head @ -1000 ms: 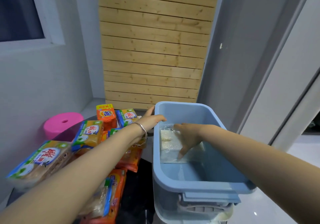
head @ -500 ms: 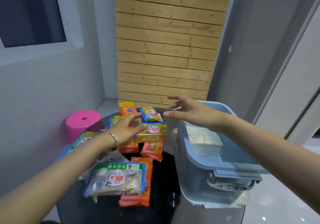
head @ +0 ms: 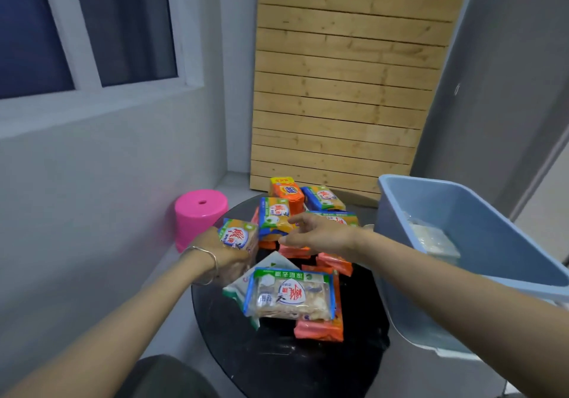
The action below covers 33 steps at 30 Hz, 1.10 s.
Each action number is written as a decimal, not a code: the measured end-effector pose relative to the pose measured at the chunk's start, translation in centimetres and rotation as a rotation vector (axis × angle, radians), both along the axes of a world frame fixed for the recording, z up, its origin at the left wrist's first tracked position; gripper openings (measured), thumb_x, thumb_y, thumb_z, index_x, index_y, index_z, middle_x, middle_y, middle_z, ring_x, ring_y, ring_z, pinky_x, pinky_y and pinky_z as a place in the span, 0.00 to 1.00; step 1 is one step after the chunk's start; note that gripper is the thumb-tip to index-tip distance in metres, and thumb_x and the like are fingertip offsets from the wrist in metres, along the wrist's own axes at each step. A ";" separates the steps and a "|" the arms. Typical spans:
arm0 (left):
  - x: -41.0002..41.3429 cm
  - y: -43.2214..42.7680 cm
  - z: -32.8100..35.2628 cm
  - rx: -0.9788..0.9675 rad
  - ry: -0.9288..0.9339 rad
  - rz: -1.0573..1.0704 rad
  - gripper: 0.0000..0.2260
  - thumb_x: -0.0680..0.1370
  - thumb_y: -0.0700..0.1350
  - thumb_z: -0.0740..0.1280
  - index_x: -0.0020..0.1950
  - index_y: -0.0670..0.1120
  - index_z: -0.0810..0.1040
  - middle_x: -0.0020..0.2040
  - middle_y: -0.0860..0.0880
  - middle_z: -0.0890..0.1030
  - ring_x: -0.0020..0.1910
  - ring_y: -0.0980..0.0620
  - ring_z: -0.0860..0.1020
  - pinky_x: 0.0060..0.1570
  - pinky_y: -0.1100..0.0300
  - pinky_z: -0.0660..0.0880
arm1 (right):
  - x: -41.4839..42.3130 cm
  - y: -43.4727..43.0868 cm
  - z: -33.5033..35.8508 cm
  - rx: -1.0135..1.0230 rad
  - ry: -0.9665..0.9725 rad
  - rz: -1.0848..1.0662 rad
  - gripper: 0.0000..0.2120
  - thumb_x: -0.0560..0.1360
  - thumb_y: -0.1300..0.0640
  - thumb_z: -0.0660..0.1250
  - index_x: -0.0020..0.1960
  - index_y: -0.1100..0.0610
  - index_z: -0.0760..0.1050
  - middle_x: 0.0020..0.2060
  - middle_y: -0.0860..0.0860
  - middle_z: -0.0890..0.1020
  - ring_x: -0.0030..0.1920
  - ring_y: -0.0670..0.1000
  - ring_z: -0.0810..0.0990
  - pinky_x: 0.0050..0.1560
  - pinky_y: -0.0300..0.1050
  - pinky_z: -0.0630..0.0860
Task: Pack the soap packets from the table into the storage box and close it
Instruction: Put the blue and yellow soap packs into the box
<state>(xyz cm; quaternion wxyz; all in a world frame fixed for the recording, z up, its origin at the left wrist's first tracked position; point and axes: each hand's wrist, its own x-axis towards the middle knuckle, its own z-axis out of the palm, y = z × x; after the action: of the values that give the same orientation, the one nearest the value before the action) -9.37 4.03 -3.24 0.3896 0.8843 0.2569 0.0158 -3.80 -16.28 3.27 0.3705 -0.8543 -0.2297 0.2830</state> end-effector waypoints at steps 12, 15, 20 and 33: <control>-2.1 2.3 6.7 -0.420 -0.176 0.194 0.09 0.66 0.47 0.75 0.40 0.43 0.80 0.37 0.44 0.81 0.33 0.47 0.78 0.33 0.61 0.77 | -0.8 0.7 0.9 0.226 0.088 -0.092 0.30 0.72 0.44 0.69 0.70 0.53 0.66 0.60 0.52 0.78 0.55 0.49 0.80 0.58 0.45 0.77; -2.0 0.0 10.0 -0.306 -0.297 0.090 0.09 0.63 0.49 0.77 0.36 0.49 0.79 0.36 0.49 0.82 0.35 0.51 0.79 0.39 0.60 0.76 | -0.8 0.8 3.9 0.424 0.243 -0.102 0.20 0.74 0.42 0.65 0.61 0.53 0.75 0.56 0.52 0.81 0.54 0.52 0.81 0.57 0.48 0.78; -0.8 -7.0 12.8 -0.237 -0.425 -0.091 0.09 0.65 0.47 0.76 0.41 0.49 0.80 0.34 0.54 0.81 0.27 0.63 0.78 0.27 0.74 0.74 | 0.0 -1.9 7.6 0.540 0.313 -0.255 0.16 0.73 0.41 0.66 0.43 0.55 0.77 0.33 0.51 0.82 0.38 0.51 0.80 0.52 0.48 0.78; 4.6 -22.5 15.2 -0.393 -0.574 -0.377 0.21 0.68 0.58 0.72 0.57 0.49 0.79 0.51 0.54 0.84 0.48 0.57 0.81 0.55 0.59 0.77 | 4.4 -17.5 12.3 0.601 0.235 -0.415 0.12 0.74 0.49 0.67 0.48 0.57 0.80 0.41 0.52 0.86 0.41 0.51 0.84 0.55 0.46 0.78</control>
<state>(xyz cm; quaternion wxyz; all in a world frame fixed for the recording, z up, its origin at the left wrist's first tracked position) -4.74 -18.51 11.95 0.6036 0.7841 -0.0312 0.1408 0.64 -33.80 15.61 0.6777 -0.6978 -0.0805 0.2178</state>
